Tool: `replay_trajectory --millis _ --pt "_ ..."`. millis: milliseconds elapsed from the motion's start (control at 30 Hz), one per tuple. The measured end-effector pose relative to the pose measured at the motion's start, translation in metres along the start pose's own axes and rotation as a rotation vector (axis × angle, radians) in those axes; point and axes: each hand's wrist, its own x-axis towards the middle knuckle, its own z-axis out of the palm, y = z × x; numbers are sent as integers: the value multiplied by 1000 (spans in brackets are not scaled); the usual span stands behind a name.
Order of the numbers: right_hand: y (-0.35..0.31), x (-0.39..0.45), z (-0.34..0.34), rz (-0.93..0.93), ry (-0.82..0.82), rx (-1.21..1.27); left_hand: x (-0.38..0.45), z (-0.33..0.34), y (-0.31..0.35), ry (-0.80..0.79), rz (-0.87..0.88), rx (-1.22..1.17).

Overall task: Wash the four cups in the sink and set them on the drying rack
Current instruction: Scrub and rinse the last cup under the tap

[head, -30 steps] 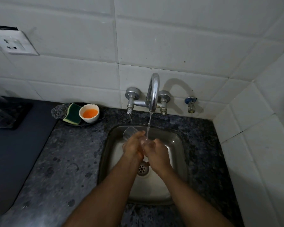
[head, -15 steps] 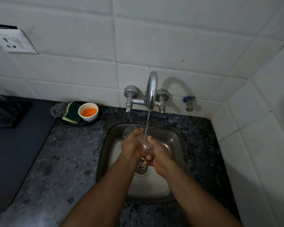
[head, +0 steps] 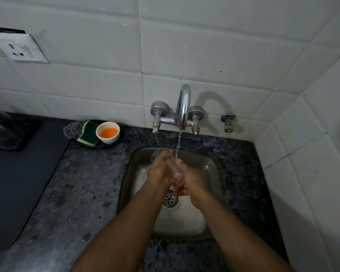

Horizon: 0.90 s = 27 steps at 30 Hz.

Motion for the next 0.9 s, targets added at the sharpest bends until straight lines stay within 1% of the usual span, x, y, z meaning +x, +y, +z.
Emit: replay_trajectory --millis 67,100,133,167,233,267,300,333,367,467,500,533,567,633,667,700,733,767,833,867,900 --pt "3 4 -1 -167 122 -268 4 2 -1 33 23 12" --pt "6 4 0 -202 143 -305 3 2 -1 34 20 8" --pt "6 3 0 -180 117 -253 1 3 1 35 15 -3" --pt "5 3 0 -97 61 -123 0 3 2 16 8 -7" --pt "1 -3 1 124 -89 242 -1 4 7 -31 12 -25" --pt "-1 -4 -1 183 -132 339 2 3 8 -20 19 -31" --pt "-2 -4 -4 195 -146 336 5 1 7 -15 22 -31" --pt "0 -2 -5 168 -124 260 4 1 7 -15 33 -17" --pt "1 -1 -4 109 -72 125 2 1 6 -1 43 4" --pt "7 4 -5 -176 120 -354 2 2 2 86 65 53" --pt "9 3 -4 -221 143 -408 4 2 1 96 68 58" --pt "8 3 -4 -207 130 -362 4 3 1 92 56 57" --pt "4 2 -4 -121 72 -231 3 3 3 59 41 53" --pt "-4 -4 -4 112 -129 147 0 4 8 4 31 34" --pt "-6 -5 -6 169 -189 230 3 4 9 -2 25 35" --pt "-7 -5 -7 180 -195 213 4 3 8 -10 16 41" --pt "-6 -3 -6 154 -154 138 -1 4 8 -8 18 56" --pt "-6 -2 -5 95 -76 12 -4 5 8 22 34 60" --pt "-3 2 -3 -99 96 -295 -5 5 5 84 63 99" --pt "0 4 -1 -174 157 -379 -3 5 4 97 68 108" --pt "1 5 -1 -188 170 -392 -2 5 4 90 57 96"
